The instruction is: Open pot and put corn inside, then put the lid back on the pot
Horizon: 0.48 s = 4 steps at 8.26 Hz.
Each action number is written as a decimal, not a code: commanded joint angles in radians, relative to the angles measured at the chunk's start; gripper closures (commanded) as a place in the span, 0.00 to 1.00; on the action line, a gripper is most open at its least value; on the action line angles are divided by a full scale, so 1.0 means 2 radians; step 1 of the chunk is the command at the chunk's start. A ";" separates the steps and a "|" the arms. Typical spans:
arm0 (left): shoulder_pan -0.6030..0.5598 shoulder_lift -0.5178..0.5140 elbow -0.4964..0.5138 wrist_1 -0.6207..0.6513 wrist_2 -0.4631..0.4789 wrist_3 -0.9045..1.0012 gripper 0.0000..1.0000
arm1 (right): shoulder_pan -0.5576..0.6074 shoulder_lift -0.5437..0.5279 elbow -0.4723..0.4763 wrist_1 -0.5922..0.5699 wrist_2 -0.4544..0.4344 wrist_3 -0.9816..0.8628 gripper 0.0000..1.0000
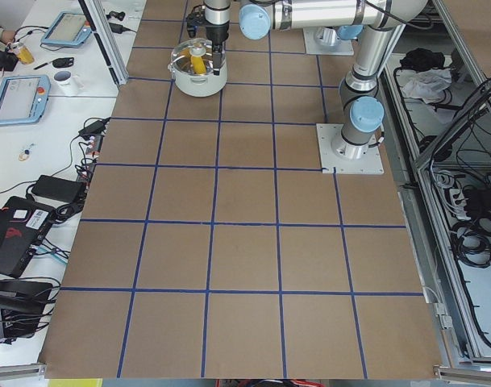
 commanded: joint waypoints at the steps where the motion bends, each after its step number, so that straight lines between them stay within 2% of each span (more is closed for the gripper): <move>1: 0.000 -0.001 0.000 0.000 0.000 0.000 0.00 | -0.081 -0.104 0.021 0.124 0.001 -0.044 0.00; 4: 0.000 -0.002 -0.001 0.000 0.000 0.000 0.00 | -0.090 -0.135 0.025 0.172 0.002 -0.061 0.00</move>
